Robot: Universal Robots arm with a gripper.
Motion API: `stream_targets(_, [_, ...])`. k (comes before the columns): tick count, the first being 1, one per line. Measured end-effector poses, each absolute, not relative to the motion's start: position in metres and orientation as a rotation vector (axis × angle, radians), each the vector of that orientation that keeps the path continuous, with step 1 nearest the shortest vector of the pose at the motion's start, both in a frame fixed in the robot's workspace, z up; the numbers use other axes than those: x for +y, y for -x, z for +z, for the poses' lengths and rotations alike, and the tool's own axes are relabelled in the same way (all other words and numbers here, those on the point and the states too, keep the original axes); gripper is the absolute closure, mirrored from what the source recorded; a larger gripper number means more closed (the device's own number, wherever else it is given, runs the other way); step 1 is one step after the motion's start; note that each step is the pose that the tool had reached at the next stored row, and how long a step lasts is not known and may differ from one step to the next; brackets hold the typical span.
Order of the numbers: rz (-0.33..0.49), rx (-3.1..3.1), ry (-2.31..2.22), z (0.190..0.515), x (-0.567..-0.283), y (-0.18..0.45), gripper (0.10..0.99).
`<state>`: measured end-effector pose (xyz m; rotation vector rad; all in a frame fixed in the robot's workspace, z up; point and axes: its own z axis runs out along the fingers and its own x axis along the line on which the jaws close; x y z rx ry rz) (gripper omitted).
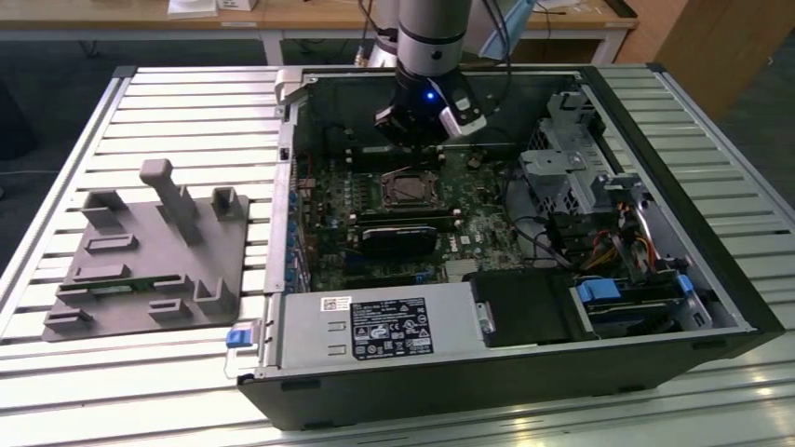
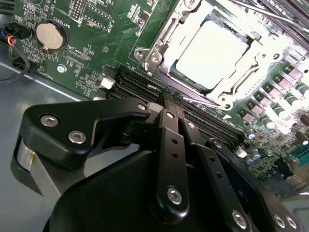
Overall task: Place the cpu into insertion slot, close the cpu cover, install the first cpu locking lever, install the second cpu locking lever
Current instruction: 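Install the first cpu locking lever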
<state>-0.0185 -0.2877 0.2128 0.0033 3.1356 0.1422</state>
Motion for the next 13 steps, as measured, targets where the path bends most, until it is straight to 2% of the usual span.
stream_targets(13, [0.132, 3.136, -0.003, 0.2026, -0.2877, 0.0155, 0.98])
